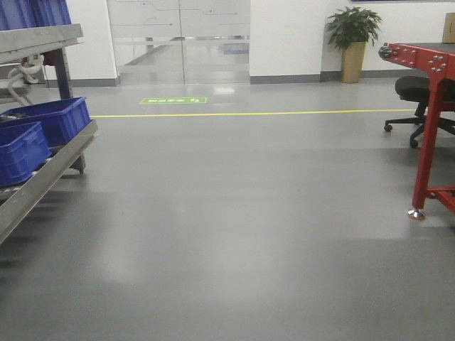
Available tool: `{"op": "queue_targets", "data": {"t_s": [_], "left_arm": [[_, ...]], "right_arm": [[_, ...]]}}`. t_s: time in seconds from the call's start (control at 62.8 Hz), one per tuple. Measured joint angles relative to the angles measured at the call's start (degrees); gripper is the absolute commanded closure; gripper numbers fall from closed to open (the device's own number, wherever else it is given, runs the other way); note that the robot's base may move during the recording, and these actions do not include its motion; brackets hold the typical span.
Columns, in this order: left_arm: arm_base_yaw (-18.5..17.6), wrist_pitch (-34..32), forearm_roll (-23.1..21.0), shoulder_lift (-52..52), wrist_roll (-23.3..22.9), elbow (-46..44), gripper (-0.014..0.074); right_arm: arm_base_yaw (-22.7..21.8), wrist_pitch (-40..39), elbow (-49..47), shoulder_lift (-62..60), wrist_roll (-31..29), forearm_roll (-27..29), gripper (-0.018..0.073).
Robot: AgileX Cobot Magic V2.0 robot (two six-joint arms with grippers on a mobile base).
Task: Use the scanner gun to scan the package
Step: 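Drive the base forward and turn toward the dark-topped red table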
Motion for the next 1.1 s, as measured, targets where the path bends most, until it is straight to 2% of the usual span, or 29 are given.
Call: {"op": "queue_targets", "data": {"t_s": [1.099], "left_arm": [[0.0,0.0,0.0,0.0,0.0,0.0,0.0707]], "right_arm": [[0.0,0.0,0.0,0.0,0.0,0.0,0.0727]]}}
